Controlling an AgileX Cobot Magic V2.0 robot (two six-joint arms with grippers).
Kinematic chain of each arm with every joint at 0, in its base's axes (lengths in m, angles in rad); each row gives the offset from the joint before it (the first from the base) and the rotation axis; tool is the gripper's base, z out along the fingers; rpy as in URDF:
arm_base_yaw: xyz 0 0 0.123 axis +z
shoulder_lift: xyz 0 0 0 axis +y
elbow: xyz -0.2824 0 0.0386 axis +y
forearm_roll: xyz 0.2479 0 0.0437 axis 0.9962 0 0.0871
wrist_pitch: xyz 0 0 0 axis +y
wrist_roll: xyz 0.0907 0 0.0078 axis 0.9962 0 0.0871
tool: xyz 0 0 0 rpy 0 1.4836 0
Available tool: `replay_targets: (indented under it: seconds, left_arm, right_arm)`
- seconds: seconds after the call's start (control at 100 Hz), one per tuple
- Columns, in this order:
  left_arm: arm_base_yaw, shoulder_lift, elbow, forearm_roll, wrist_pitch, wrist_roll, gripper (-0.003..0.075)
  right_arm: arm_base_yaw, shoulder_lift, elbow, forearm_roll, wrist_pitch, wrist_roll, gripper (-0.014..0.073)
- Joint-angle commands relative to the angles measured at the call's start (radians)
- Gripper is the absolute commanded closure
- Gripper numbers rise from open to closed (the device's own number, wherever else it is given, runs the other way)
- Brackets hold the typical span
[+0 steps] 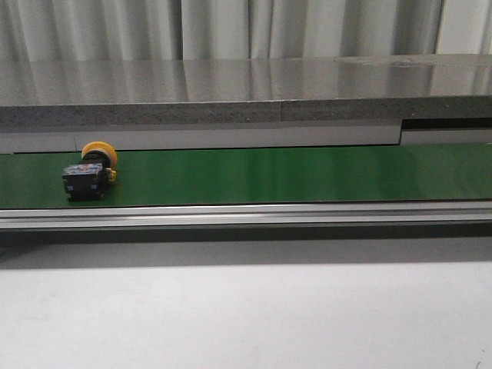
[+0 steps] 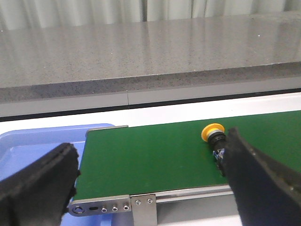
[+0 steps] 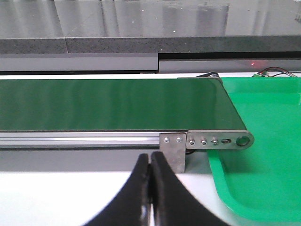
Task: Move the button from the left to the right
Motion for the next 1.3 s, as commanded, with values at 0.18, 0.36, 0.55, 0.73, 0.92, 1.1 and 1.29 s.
replay_targets:
  seconds: [0.18,0.36,0.55,0.73,0.92,1.1,1.29]
  left_arm:
    - [-0.008,0.006,-0.029,-0.014,-0.084,-0.002,0.0356]
    - [-0.008,0.006,-0.029,-0.014,-0.084,-0.002,0.0620]
    - [-0.008,0.006,-0.029,-0.014,-0.084,-0.002,0.0741]
    - [-0.008,0.006,-0.029,-0.014,-0.084,-0.002,0.0741]
    - [-0.008,0.006,-0.029,-0.014,-0.084,-0.002,0.0741]
    - [-0.008,0.006,-0.029,-0.033,-0.084,-0.002,0.0741]
    - [-0.008,0.006,-0.029,-0.033,-0.084,-0.002,0.0741]
  right_arm:
    - [-0.002,-0.019,-0.015,0.004,-0.074,0.000,0.0659]
    - [-0.002,-0.019,-0.015,0.004,-0.074,0.000,0.0659]
    - [-0.002,-0.019,-0.015,0.004,-0.075,0.000,0.0659]
    - [-0.002,-0.019,-0.015,0.008,-0.144,0.000,0.0659]
    - [-0.002,-0.019,-0.035,0.008,-0.252,0.000,0.0659]
    - [-0.002,0.029,-0.160,0.011,-0.159,0.000,0.0659]
    - [-0.002,0.206,-0.362,0.011,0.035,0.000,0.0659]
